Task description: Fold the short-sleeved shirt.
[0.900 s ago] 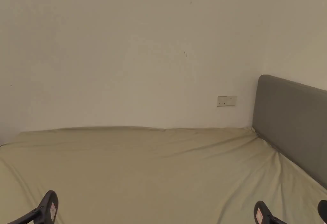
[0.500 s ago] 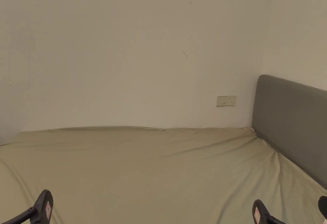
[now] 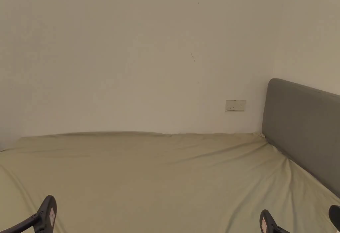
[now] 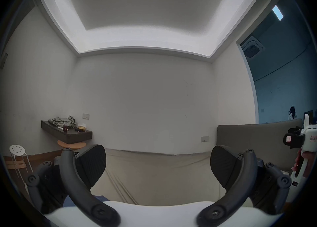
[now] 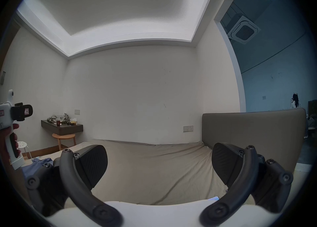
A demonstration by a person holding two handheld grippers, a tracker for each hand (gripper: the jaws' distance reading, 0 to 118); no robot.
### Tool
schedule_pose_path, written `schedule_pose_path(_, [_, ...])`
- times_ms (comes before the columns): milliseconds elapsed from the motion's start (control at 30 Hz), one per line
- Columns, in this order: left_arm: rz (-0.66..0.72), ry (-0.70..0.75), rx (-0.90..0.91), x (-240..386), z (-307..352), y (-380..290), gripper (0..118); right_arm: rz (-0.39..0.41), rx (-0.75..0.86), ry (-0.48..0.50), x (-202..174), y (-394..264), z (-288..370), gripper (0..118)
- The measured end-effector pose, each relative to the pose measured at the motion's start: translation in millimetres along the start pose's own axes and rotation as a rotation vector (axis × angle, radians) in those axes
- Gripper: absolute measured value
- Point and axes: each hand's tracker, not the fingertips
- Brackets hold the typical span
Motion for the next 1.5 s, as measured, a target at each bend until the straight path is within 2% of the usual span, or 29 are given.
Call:
schedule_pose_path(933, [-0.008, -0.05, 0.021, 10, 1, 1, 118, -0.046, -0.013, 0.016, 0, -1, -2, 118])
schedule_pose_path(1033, [0.004, -0.059, -0.017, 11, -3, 6, 118, -0.054, -0.024, 0.045, -1, 2, -1, 118])
schedule_pose_path(1100, [0.004, -0.078, 0.0, 11, -1, 4, 118, -0.049, -0.029, 0.048, -3, 3, 0, 114])
schedule_pose_path(1133, [-0.006, -0.082, -0.013, 12, -1, 4, 115, -0.036, -0.028, 0.042, -5, 2, 0, 99])
schedule_pose_path(1167, [-0.014, -0.076, -0.014, 14, -2, 4, 105, -0.015, -0.017, 0.014, -6, 2, 1, 67])
schedule_pose_path(1200, [-0.021, -0.07, -0.008, 16, -2, 3, 76, -0.003, -0.012, -0.019, -7, 1, 1, 33])
schedule_pose_path(1233, [-0.026, -0.056, -0.007, 17, -2, 2, 22, -0.012, -0.008, -0.029, -7, 0, 1, 5])
schedule_pose_path(1267, [-0.024, -0.039, -0.013, 16, -4, 2, 2, -0.03, -0.005, -0.03, -5, 1, 2, 5])
schedule_pose_path(1333, [0.013, -0.064, -0.039, 10, -6, 3, 2, -0.056, -0.028, -0.007, -1, 3, 1, 0])
schedule_pose_path(1400, [0.072, -0.082, -0.081, 7, -10, 3, 0, -0.046, -0.035, -0.009, -2, 2, 1, 0])
schedule_pose_path(1500, [0.041, -0.079, -0.052, 7, -8, 2, 0, -0.039, -0.036, -0.02, 1, 2, 1, 0])
